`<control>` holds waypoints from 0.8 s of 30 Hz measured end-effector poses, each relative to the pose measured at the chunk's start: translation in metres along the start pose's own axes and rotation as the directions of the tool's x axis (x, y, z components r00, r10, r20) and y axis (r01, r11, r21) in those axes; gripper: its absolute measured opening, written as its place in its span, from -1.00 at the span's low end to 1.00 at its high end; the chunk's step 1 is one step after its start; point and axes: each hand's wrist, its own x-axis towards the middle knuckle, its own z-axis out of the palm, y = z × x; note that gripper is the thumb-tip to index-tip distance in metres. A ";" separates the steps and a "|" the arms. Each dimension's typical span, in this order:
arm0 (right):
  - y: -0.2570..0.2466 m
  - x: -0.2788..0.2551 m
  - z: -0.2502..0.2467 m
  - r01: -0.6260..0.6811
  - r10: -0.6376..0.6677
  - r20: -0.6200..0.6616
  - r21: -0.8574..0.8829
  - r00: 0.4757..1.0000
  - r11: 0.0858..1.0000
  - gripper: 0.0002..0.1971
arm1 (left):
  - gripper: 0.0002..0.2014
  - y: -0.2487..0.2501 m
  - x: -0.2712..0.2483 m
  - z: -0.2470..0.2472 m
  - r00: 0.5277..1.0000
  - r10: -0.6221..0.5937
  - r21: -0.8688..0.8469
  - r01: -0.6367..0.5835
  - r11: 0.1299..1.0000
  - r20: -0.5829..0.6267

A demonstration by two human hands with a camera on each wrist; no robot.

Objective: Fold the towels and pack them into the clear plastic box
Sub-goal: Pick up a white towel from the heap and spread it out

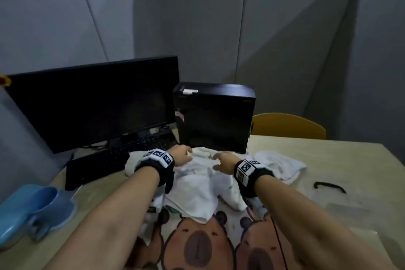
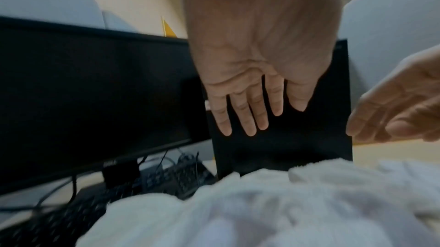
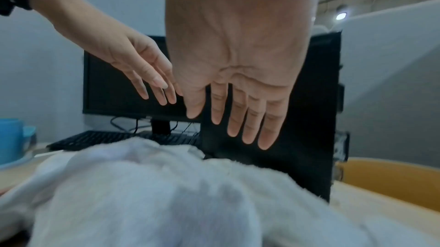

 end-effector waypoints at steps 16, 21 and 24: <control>0.000 -0.016 0.134 -0.265 0.269 -0.018 0.118 0.963 0.957 -0.57 | -0.28 -0.077 -0.008 0.113 0.963 -0.129 0.000 0.133 0.991 0.238; -0.001 -0.030 0.141 -0.254 0.265 -0.037 0.188 0.963 0.949 -0.58 | -0.28 -0.080 -0.011 0.122 0.987 -0.146 -0.069 0.151 0.986 0.070; -0.002 -0.039 0.134 -0.229 0.235 -0.009 0.183 0.972 0.956 -0.65 | -0.46 -0.077 -0.022 0.128 0.982 -0.148 -0.155 0.129 0.979 -0.118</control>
